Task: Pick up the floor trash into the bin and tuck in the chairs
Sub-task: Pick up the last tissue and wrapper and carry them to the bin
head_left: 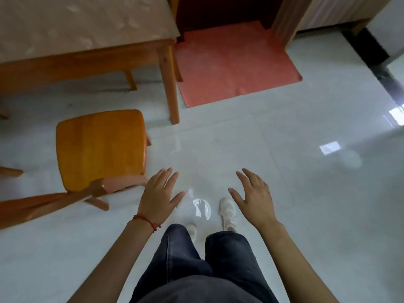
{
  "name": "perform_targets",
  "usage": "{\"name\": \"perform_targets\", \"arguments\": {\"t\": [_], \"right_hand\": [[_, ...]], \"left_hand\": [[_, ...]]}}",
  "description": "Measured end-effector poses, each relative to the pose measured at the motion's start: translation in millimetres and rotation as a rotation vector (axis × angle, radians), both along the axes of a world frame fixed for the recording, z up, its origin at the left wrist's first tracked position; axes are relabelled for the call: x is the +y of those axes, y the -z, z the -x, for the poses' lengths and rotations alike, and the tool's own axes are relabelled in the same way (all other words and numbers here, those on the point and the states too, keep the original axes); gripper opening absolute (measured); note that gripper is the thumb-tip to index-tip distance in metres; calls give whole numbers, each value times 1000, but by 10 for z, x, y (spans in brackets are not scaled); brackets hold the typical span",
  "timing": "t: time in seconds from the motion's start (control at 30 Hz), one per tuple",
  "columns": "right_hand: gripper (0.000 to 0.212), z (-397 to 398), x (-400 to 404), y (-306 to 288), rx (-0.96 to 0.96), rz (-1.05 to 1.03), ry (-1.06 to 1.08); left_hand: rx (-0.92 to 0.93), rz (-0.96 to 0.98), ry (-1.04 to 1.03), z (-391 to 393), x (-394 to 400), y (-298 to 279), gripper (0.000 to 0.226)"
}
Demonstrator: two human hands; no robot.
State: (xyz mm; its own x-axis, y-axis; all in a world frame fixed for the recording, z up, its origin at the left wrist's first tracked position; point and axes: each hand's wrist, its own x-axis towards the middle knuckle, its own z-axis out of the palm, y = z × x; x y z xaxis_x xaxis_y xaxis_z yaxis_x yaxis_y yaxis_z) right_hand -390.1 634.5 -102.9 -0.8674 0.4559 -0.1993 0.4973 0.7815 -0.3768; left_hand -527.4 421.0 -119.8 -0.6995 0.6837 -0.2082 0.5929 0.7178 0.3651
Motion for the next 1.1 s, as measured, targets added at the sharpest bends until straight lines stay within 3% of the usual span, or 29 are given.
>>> {"name": "perform_targets", "arguments": {"t": [0.23,0.4,0.57,1.1], "right_hand": [[63,820,635,322,-94,51,-418],[49,1303,943,753,-130,28,-738],[52,1666,976,1360,-168,55,-889],[40,1772,647,5148,-142,164,-892]], "left_hand": [[-85,68,-346,23,221,223,81],[-104,110,-607,-82,387,499,83],[-163,137,-694,-139,547,989,79],[-133,107,-784,-90,610,4267,75]]}}
